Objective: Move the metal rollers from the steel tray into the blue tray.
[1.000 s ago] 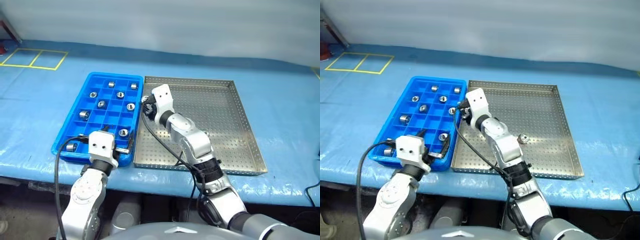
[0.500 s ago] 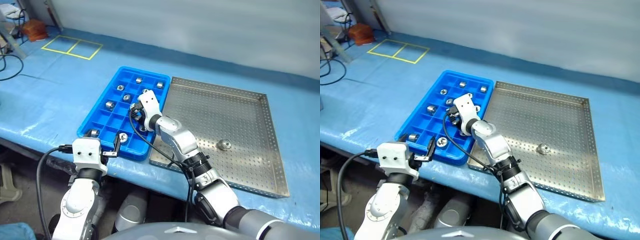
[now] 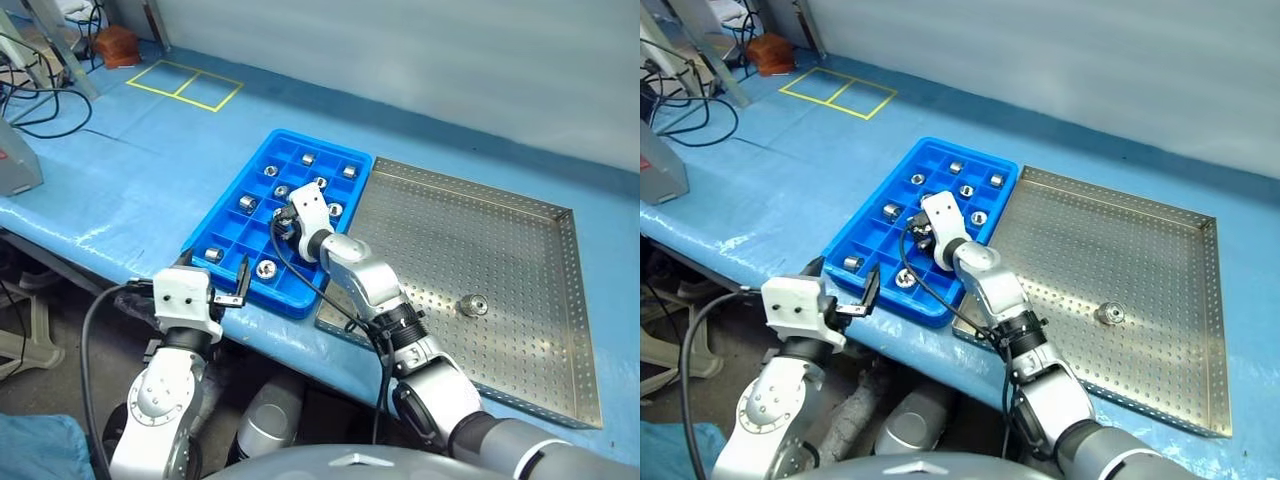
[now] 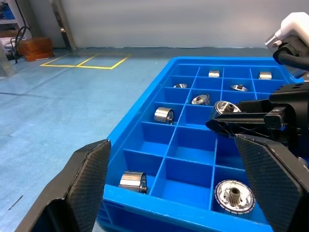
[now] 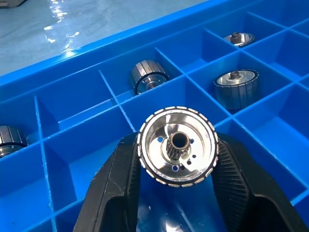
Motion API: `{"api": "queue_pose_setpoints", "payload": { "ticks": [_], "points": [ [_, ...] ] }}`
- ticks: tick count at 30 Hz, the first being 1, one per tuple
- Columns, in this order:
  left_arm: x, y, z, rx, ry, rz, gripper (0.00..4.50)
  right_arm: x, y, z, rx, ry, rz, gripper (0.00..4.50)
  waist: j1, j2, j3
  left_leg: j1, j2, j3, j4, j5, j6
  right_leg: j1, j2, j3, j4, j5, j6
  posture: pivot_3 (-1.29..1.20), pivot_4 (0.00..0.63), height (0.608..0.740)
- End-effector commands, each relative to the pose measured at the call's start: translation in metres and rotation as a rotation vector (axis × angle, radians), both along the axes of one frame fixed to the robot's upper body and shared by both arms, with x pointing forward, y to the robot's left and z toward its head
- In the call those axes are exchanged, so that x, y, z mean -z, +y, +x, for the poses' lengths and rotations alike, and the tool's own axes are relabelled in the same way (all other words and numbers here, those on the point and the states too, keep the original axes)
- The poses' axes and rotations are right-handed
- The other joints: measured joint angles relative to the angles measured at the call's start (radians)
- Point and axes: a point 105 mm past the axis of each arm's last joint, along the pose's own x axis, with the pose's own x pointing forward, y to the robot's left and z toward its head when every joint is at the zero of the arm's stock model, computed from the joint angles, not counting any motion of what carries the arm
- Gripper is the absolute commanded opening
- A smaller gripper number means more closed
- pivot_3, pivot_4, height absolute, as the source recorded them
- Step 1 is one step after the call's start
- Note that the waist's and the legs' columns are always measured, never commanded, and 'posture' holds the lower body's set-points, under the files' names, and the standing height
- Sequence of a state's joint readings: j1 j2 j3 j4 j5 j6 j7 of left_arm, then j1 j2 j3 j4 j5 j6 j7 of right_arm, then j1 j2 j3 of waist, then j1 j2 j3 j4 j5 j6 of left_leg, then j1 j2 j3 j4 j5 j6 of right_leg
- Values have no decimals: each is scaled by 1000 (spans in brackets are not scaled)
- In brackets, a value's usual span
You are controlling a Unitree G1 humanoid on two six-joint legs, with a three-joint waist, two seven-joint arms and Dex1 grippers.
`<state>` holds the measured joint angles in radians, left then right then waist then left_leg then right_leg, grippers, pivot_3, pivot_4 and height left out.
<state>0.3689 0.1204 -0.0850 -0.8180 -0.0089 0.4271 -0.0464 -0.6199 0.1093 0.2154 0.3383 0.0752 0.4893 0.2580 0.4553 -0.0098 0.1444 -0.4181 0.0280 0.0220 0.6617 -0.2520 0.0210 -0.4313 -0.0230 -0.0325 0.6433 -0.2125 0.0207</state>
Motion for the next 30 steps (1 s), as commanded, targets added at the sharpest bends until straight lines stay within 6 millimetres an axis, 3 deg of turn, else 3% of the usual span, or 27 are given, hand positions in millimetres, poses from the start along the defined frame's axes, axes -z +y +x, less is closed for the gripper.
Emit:
{"api": "queue_pose_setpoints", "payload": {
  "ticks": [1, 6, 7, 13, 18, 23, 30],
  "points": [
    [-5, -3, 1, 20, -24, -2, 4500, -21, -2, 6, 15, -75, 24, 1699, 0, 0, 0, 0, 0, 0, 0, 0, 0, 0, 0, 0, 0, 0, 0, 523, 150, 740],
    [-4, -5, 3, 36, -22, -2, 4500, -19, -5, 5, 23, -72, 18, 1699, -1, 0, 0, 0, 0, 0, 0, 0, 0, 0, 0, -1, 0, 0, 0, 505, 150, 740],
    [-4, -5, 3, 39, -21, -1, 4500, -19, -6, 5, 24, -72, 18, 2443, -2, 0, 0, 0, 0, -1, 0, 0, 0, 1, 0, -1, 0, 0, -1, 499, 150, 740],
    [-4, -11, 7, 84, -16, 2, 4500, -29, -14, 2, 48, -93, 28, 4353, -13, 0, 0, 0, 0, -1, 1, 0, 0, 1, 0, -1, 0, -1, -1, 429, 150, 740],
    [-7, -18, 16, 151, -19, 27, 4500, -48, -27, -6, 60, -155, 33, 4353, -50, 0, 0, 0, 0, -1, 1, 0, 0, 1, 0, -2, 0, -1, -1, 326, 150, 740],
    [-7, -37, 41, 301, 18, 53, 4500, -67, -66, -18, 165, -212, 33, 4353, -118, 2, -1, 0, 0, -3, 3, 0, 0, 3, 0, -3, 0, -1, -1, 185, 150, 740],
    [4, -93, 79, 590, 109, 129, 4500, -70, -132, -47, 392, -225, -27, 4353, -308, 2, -1, 0, -4, -5, 5, 1, 0, 6, -1, 0, 0, 2, 1, 11, 150, 740]
  ]
}}
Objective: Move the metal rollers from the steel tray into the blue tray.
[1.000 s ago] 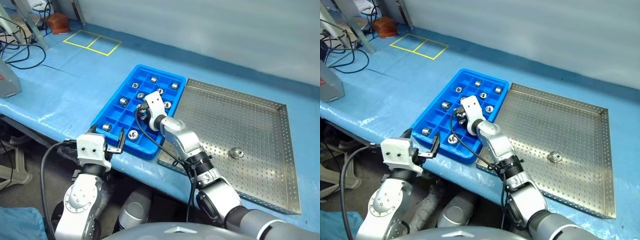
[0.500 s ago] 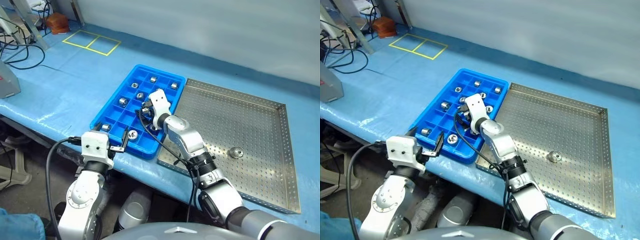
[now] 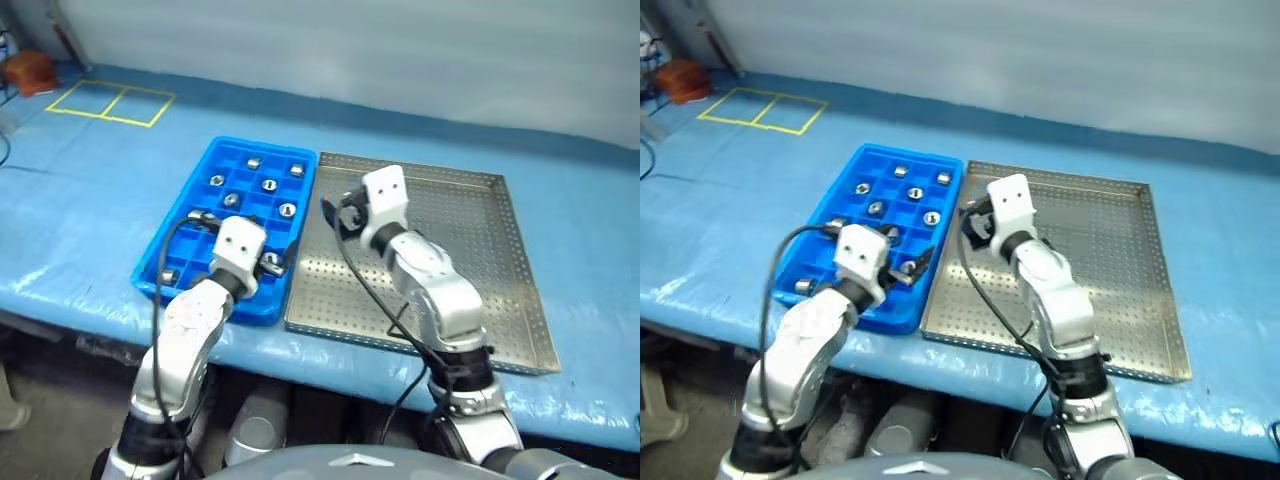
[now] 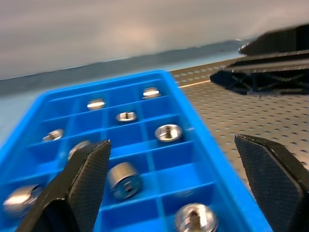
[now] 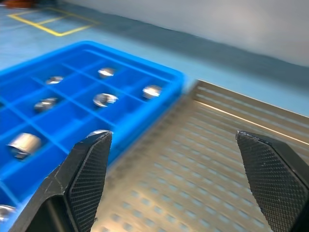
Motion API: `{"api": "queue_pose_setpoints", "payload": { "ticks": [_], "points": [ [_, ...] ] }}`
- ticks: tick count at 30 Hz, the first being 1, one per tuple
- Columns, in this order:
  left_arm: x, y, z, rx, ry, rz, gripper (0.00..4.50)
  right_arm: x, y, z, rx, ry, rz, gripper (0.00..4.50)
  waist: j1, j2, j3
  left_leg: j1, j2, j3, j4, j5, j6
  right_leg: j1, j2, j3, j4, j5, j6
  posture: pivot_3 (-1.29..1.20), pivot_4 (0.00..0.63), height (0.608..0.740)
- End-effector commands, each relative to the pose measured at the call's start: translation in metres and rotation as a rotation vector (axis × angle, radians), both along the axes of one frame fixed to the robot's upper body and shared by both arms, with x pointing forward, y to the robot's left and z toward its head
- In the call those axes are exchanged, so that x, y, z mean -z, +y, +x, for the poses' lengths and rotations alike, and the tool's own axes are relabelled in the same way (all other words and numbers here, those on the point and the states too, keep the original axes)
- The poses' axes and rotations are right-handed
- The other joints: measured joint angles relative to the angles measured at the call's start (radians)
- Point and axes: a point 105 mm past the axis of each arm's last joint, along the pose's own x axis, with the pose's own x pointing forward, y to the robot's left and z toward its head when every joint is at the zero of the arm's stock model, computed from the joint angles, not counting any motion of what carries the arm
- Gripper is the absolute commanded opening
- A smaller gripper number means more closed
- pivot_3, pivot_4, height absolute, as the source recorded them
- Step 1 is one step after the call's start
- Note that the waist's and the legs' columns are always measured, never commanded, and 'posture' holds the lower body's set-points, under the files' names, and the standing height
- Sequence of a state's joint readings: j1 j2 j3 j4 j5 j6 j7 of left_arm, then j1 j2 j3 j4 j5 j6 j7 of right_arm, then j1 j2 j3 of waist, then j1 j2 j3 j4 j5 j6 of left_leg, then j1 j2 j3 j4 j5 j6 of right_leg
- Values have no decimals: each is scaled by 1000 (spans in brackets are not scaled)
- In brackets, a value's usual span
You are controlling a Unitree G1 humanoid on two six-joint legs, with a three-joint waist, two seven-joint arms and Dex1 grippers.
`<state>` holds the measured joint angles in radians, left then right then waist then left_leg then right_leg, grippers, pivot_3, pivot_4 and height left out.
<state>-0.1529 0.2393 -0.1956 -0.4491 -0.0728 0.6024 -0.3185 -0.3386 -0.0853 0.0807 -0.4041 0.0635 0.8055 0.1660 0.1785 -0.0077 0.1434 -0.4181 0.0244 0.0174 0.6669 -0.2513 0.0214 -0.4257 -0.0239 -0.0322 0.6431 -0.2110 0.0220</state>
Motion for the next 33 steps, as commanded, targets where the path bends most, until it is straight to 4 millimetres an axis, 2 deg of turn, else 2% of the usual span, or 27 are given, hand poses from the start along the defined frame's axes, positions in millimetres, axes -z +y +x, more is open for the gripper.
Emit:
{"api": "queue_pose_setpoints", "payload": {
  "ticks": [1, 3, 5, 8, 10, 18, 29, 33],
  "points": [
    [-4, -34, 12, 153, 15, 3, 4500, -15, -27, -20, 101, -49, -3, 4353, -63, 0, 0, 0, 0, 0, 0, 0, 0, 0, 0, 1, 0, 1, -1, -23, 150, 740],
    [-5, -49, 20, 211, 27, 7, 4500, -14, -39, -30, 151, -39, -10, 4353, -115, 0, 0, 1, -1, 0, 0, 0, 1, 0, 0, 3, 1, 2, -3, -57, 150, 740],
    [-5, -54, 24, 234, 28, 11, 4500, -14, -42, -35, 171, -31, -10, 4353, -172, 0, 0, 3, 0, 0, -1, 0, 1, 0, 0, 5, 1, 2, -3, -80, 150, 740],
    [4, -74, 31, 305, 79, 11, 4500, -11, -52, -49, 225, -15, -9, 4353, -216, 0, 0, 7, 2, 3, -4, 0, 1, 0, 2, 11, 3, 2, -4, -123, 150, 740],
    [13, -86, 33, 355, 106, 37, 4500, -9, -57, -57, 259, -5, -2, 4353, -227, 0, 0, 7, 3, 3, -4, 0, 1, 0, 5, 14, 4, -1, 0, -155, 150, 740],
    [33, -106, 38, 450, 149, 73, 4500, -5, -63, -73, 330, 19, 13, 4353, -265, 0, 0, 8, 3, 9, -1, 0, 3, -2, 4, 22, 6, 1, 5, -212, 150, 740],
    [52, -129, 52, 479, 155, 154, 4500, 0, -51, -77, 310, 42, 38, 4353, -276, 0, 0, 7, 1, 14, 0, 1, 8, -3, 0, 27, 3, 5, 11, -229, 150, 740],
    [61, -129, 56, 466, 171, 213, 3549, 0, -50, -77, 311, 41, 39, 4395, -284, 0, 0, 7, 1, 14, -1, 1, 9, -3, 0, 28, 2, 5, 12, -236, 150, 740]
  ]
}}
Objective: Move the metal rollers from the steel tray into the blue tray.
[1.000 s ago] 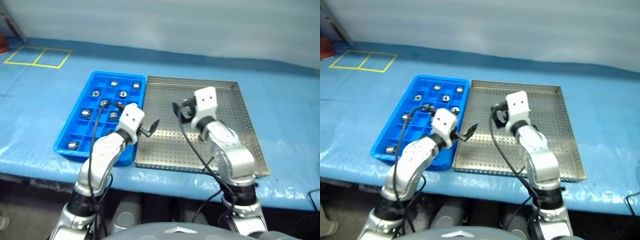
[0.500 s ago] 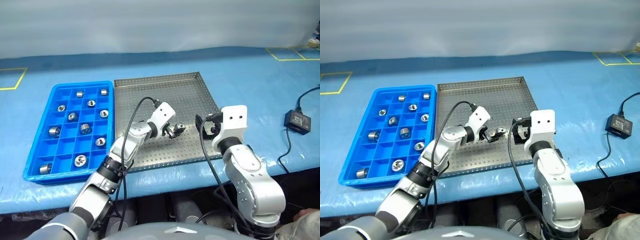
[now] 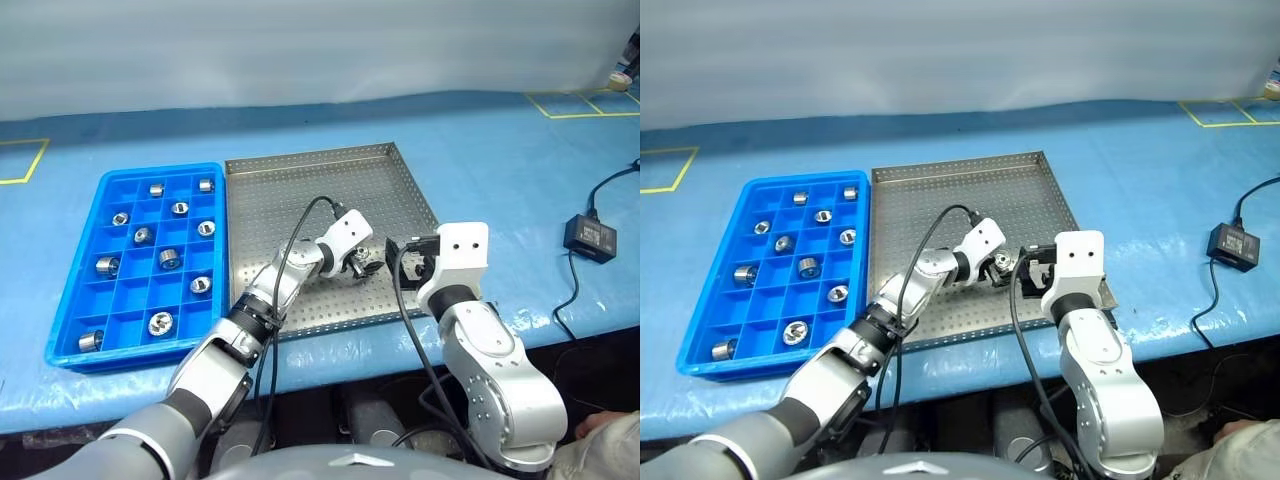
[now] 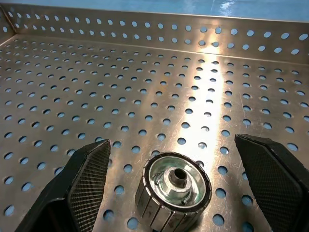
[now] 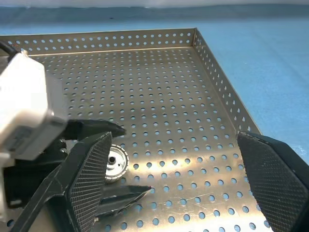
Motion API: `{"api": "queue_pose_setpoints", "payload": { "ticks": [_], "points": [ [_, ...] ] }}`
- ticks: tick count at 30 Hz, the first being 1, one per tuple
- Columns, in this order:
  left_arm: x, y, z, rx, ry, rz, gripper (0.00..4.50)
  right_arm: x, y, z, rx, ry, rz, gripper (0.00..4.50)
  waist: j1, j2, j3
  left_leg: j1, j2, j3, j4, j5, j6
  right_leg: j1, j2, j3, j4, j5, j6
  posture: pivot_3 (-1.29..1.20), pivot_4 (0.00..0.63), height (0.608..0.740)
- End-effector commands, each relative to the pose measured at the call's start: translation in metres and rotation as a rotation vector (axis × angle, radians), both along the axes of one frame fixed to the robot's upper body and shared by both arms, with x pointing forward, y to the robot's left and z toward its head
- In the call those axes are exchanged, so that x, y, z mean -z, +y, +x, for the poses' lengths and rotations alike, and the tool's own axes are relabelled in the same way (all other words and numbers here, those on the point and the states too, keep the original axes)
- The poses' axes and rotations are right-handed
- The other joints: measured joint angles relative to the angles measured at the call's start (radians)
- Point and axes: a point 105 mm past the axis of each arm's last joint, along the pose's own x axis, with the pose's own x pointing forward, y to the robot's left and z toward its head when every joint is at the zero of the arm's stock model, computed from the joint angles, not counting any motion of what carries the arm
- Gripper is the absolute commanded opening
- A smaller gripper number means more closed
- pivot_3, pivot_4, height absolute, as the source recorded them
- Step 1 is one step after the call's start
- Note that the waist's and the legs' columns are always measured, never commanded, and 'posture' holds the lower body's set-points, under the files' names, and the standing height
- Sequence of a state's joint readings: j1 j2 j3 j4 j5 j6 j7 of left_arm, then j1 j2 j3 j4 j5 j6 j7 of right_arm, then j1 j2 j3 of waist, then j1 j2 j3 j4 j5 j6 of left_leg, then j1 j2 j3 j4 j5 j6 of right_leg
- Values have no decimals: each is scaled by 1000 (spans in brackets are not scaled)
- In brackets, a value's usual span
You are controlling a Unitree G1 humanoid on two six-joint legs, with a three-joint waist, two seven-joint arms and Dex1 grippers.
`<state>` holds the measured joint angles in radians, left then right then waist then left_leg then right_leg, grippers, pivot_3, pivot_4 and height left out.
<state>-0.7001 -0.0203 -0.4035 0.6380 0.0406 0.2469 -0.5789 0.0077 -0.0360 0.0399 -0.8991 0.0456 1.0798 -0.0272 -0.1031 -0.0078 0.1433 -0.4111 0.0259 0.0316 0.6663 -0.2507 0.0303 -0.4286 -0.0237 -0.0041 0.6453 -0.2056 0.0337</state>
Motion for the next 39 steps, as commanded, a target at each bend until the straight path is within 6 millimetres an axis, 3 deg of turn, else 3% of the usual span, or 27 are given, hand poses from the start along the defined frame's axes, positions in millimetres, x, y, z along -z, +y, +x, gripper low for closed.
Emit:
{"api": "queue_pose_setpoints", "payload": {
  "ticks": [1, 5, 11, 14, 18, 23, 29, 33, 39],
  "points": [
    [-8, -5, 6, 6, -54, 28, 3214, -13, 0, -3, 8, -60, 3, 4395, -4, 0, 0, 0, 0, 0, 0, 0, 0, 0, 0, 0, 0, 0, 0, -236, 150, 740],
    [-6, -2, 9, 0, -62, 46, 1878, -13, -1, -2, 14, -60, 4, 4395, -11, 0, 0, 0, 0, 1, 0, 0, 0, 0, 0, 1, 0, 0, 1, -227, 150, 740],
    [-40, 12, 25, -121, -125, -78, 1807, -13, 9, 2, -41, -56, 10, 4395, -11, 0, 0, 0, 0, 1, 0, 0, 1, 0, 0, 1, 0, 1, 2, -136, 150, 740],
    [-67, 36, 37, -265, -181, -169, 1807, -13, 21, 8, -107, -51, 11, 4395, -6, 0, 0, 0, 1, 1, 0, 0, 1, 0, 0, 2, 0, 1, 2, -93, 150, 740],
    [-104, 87, 44, -510, -299, -256, 1807, -12, 41, 17, -206, -41, 17, 4395, 19, 0, 0, 0, 1, 1, 0, 0, 1, -1, 0, 2, 1, 2, 1, 1, 150, 740],
    [-127, 146, 19, -738, -427, -268, 1807, -15, 73, 27, -362, -57, -3, 4395, 60, -1, 0, 0, 1, 1, -1, 0, 0, -1, 0, 2, 0, 3, -1, 103, 150, 740],
    [-120, 192, -18, -966, -442, -218, 1807, -15, 103, 33, -504, -73, -28, 4395, 132, -2, 1, 0, 0, 0, 0, 0, 1, 0, -2, 0, -1, 4, -3, 180, 150, 740],
    [-104, 226, -43, -1150, -422, -127, 1807, -11, 110, 31, -548, -65, -18, 4395, 151, -4, 1, 0, -1, 0, 0, 0, 1, 1, -2, 0, -1, 4, -3, 230, 150, 740],
    [-85, 254, -63, -1281, -372, -53, 1807, -8, 112, 30, -564, -55, -11, 4395, 171, -4, 1, 0, 0, -2, 0, 1, 0, 1, -2, -3, 0, 1, 0, 245, 150, 740]
  ]
}}
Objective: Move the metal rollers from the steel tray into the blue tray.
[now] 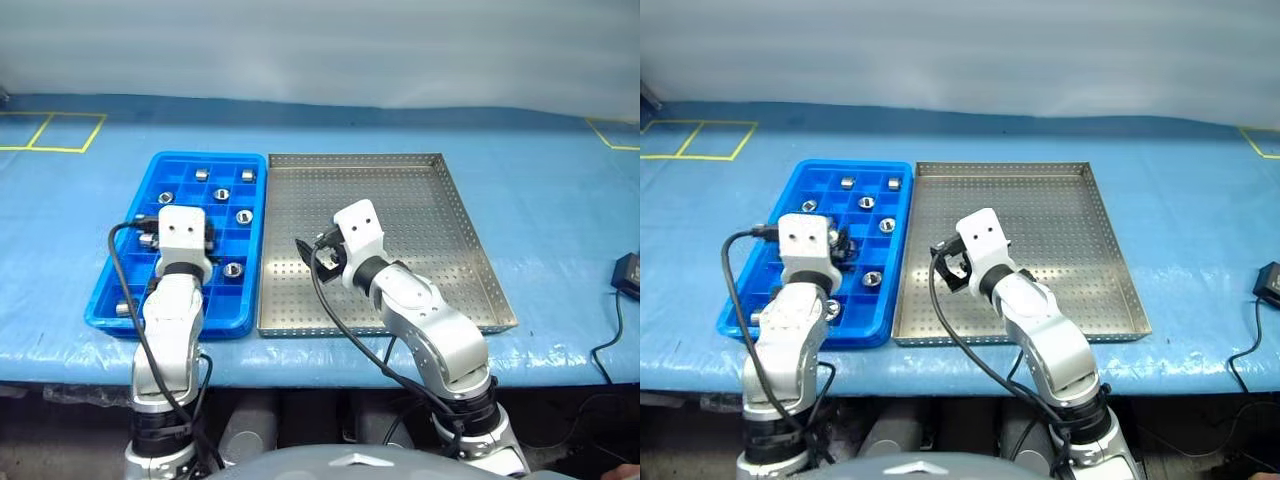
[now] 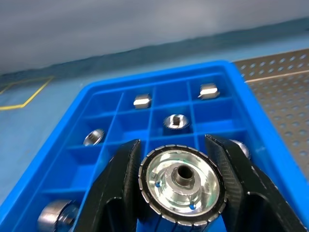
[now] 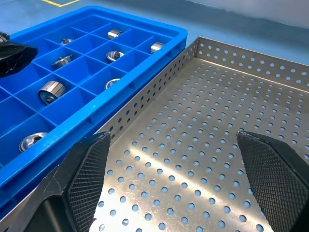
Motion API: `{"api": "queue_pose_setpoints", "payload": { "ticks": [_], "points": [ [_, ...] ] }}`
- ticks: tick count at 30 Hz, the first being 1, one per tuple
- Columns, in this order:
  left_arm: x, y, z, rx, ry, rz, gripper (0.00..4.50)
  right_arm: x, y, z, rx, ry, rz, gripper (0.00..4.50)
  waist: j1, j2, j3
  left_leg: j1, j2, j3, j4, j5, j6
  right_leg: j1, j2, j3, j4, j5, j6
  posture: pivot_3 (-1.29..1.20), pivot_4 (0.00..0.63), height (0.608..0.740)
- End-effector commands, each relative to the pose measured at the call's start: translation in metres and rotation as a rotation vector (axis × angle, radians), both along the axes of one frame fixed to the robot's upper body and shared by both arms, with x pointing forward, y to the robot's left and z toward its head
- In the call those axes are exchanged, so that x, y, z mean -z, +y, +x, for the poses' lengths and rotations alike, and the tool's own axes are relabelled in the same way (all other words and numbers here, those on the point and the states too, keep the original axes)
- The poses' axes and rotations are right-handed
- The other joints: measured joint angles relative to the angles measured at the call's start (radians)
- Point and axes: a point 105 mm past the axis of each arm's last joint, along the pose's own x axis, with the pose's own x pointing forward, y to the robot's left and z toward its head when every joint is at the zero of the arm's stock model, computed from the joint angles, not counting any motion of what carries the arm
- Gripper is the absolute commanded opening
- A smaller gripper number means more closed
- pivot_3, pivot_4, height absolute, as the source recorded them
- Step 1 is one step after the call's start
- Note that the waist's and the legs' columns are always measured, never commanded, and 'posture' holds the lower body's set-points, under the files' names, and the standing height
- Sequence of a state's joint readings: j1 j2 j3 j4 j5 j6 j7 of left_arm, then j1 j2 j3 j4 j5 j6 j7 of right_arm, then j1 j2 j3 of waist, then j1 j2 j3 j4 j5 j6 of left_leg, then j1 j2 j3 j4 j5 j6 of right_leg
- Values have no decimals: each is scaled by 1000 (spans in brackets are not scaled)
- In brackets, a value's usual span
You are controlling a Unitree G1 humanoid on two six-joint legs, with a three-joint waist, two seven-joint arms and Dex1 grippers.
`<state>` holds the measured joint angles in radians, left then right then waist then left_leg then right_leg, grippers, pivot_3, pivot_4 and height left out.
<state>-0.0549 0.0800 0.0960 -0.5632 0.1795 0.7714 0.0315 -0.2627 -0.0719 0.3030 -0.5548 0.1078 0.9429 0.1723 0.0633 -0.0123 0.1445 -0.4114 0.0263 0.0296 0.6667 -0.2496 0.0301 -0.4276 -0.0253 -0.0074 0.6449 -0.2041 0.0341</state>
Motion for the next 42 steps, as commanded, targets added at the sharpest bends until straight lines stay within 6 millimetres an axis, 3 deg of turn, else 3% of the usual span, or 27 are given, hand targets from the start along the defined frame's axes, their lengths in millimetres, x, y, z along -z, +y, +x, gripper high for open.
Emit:
{"api": "queue_pose_setpoints", "payload": {
  "ticks": [1, 13, 17, 21, 27, 31, 37, 42],
  "points": [
    [-13, 8, -7, -46, -50, -1, 1807, -9, 3, -1, -16, -36, 27, 4395, 7, 0, 0, 0, 0, 0, 0, 0, 0, 0, 0, 0, 0, 0, 0, 247, 150, 740],
    [17, 24, -6, -123, 58, -77, 1807, -8, -1, -1, 14, -32, 42, 4395, 12, -1, 0, -1, 0, 0, 0, 1, 0, 0, -1, -1, 0, 0, -1, 217, 150, 740],
    [16, 20, -2, -106, 47, -95, 3144, -9, -3, -1, 24, -32, 44, 4395, 11, -2, 0, -1, 0, 0, 0, 1, 1, 0, -1, -1, 0, 0, -1, 203, 150, 740],
    [-1, 10, 3, -34, -22, -79, 4409, -10, -5, -1, 32, -35, 45, 4395, 10, -2, 0, -1, 0, -1, 0, 1, 0, 0, -1, -2, 0, 0, -1, 203, 150, 740],
    [-35, -8, 10, 111, -167, -97, 4409, -14, -31, 8, 104, -51, 32, 4395, 10, -2, 1, -1, 0, -1, 0, 1, 1, 0, -1, -2, -1, 1, -2, 204, 150, 740],
    [-46, -29, 11, 292, -194, -100, 4409, -14, -50, 13, 156, -58, 18, 4395, 8, -2, 1, -1, 0, 0, 0, 1, 0, 0, -1, -2, -1, 1, -3, 184, 150, 740],
    [-36, -69, -4, 653, -102, -58, 4409, -2, -66, 2, 127, -37, -52, 4395, -4, -2, 1, -1, 0, 0, -2, 1, 1, 0, -1, -1, -1, -1, -7, 142, 150, 740],
    [-19, -88, -21, 881, 30, -60, 4409, 9, -66, -15, 23, 2, -111, 4395, -20, -2, 1, -1, 0, 0, -2, 1, 1, 0, -1, -1, -1, -4, -8, 115, 150, 740]
  ]
}}
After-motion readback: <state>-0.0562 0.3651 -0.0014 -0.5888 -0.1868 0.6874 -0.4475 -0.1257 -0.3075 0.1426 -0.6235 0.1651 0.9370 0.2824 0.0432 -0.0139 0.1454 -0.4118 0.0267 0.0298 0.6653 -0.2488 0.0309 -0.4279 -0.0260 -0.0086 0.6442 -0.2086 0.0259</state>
